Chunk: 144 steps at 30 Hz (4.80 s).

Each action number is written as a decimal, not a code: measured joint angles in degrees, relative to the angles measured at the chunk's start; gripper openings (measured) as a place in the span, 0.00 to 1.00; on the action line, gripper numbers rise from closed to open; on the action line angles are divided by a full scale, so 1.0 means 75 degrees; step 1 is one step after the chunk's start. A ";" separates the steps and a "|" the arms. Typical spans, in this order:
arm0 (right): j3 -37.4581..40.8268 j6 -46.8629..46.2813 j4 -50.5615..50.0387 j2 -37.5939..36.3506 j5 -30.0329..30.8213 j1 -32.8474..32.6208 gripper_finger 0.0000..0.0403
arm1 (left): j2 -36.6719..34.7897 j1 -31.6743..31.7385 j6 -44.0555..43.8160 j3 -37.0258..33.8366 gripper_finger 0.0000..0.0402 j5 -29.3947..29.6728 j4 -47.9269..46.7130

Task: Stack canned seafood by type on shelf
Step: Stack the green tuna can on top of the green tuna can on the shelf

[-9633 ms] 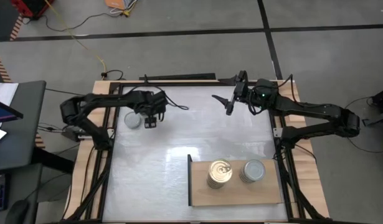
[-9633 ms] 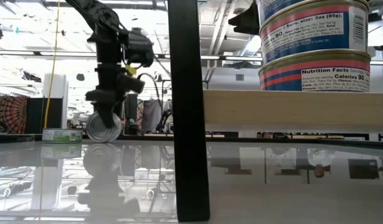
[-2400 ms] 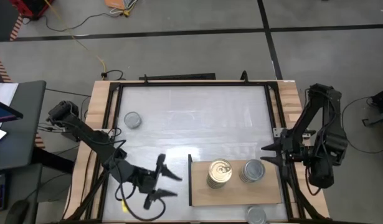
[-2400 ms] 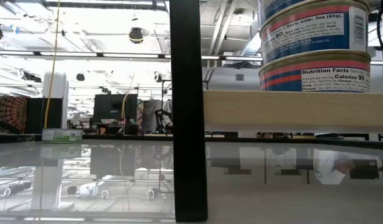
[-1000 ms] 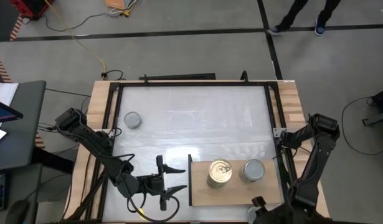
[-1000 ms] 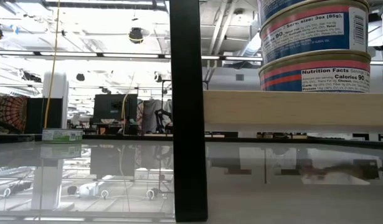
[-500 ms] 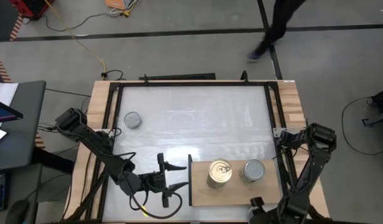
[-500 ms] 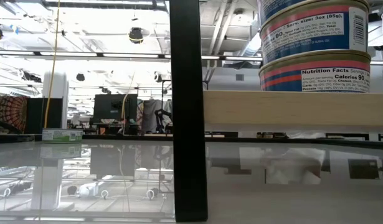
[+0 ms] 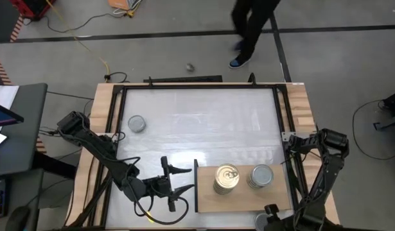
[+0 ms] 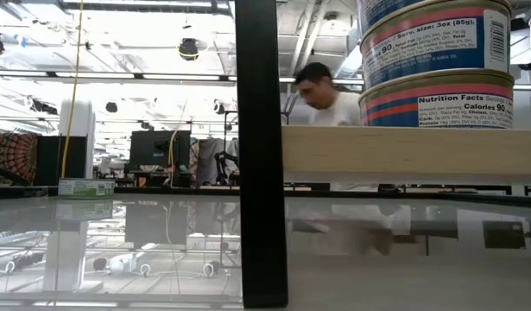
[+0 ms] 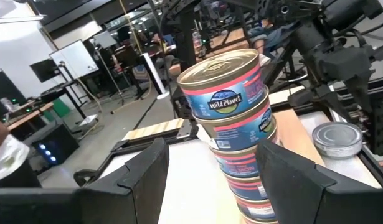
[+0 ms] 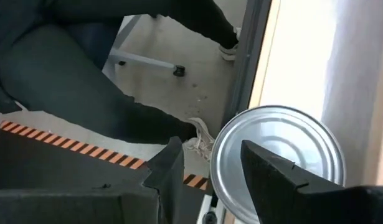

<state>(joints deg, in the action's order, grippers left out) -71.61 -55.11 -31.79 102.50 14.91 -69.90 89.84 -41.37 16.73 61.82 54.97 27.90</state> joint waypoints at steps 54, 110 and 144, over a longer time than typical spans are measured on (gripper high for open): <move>-0.1686 0.1010 -0.2858 0.1399 0.0221 0.0039 0.29 | 0.0000 0.0016 -0.0335 0.0000 0.57 -0.0086 -0.0029; -0.1413 0.0615 0.0663 0.1495 -0.2212 0.0540 0.05 | 0.0003 0.0004 -0.0179 0.0000 0.57 -0.0286 -0.0029; -0.1522 0.0061 -0.2779 0.1543 -0.1536 0.0828 0.05 | 0.0003 -0.0127 -0.0108 0.0000 0.57 -0.0239 -0.0017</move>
<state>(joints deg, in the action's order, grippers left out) -83.03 -54.65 -52.63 114.07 3.39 -63.68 89.86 -42.33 15.92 61.82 53.18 27.77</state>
